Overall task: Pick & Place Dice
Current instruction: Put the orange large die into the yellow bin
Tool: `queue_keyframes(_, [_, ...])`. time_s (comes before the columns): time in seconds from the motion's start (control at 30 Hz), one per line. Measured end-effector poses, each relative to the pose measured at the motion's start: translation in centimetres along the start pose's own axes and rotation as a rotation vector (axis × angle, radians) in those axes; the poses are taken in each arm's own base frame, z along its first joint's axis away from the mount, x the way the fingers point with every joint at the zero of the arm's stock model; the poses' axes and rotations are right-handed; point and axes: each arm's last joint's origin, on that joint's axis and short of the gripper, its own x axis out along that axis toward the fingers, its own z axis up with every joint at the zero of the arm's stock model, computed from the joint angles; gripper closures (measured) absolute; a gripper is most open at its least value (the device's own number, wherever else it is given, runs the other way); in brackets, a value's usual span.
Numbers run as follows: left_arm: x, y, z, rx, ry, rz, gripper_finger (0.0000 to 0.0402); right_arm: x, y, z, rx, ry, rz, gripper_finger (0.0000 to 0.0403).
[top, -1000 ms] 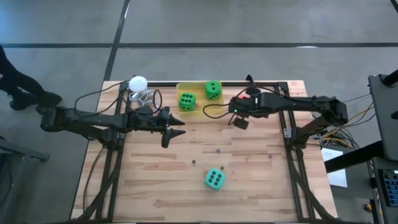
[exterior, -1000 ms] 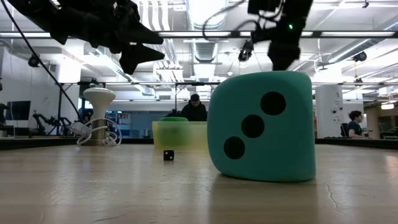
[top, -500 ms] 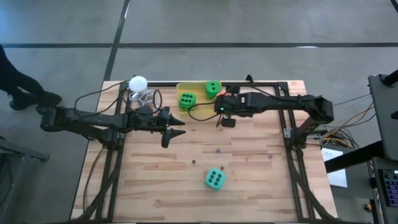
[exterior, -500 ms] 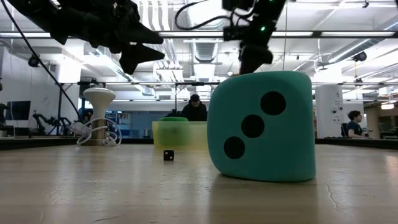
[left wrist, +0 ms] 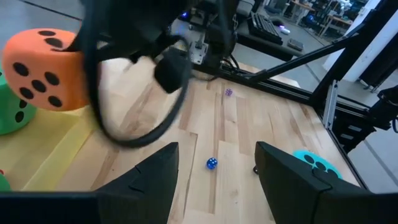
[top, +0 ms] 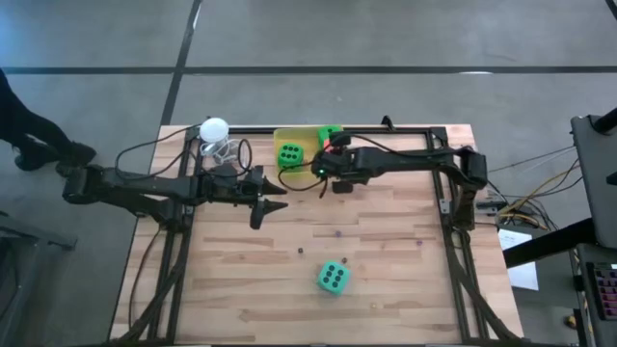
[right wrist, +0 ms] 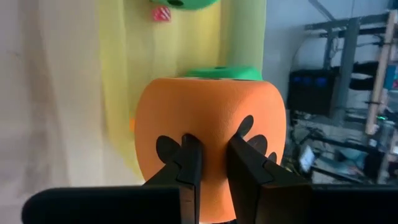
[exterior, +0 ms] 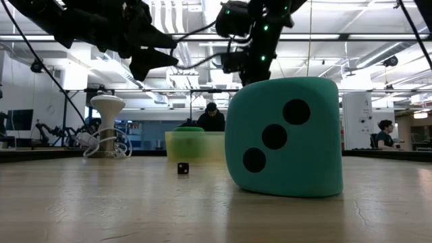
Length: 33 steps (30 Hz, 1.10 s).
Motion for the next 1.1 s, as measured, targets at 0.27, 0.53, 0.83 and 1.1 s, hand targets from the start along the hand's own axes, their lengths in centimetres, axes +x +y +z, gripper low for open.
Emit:
queue_keyframes(0.27, [0.0, 0.0, 0.0, 0.003, 0.001, -0.002, 0.0186, 1.0, 0.1, 0.5, 0.002, -0.024, -0.007, 0.0365])
queue_keyframes(0.53, [0.0, 0.0, 0.0, 0.003, 0.001, -0.002, 0.0186, 1.7, 0.4, 0.5, 0.0, -0.009, 0.004, 0.037])
queue_keyframes(0.83, [0.0, 0.0, 0.0, 0.003, 0.001, -0.002, 0.0186, 3.6, 1.9, 0.8, -0.028, 0.032, 0.031, 0.0374])
queue_keyframes(1.1, [0.0, 0.0, 0.0, 0.003, 0.001, -0.002, 0.0186, 4.1, 2.1, 0.8, -0.017, 0.032, 0.049, 0.0374])
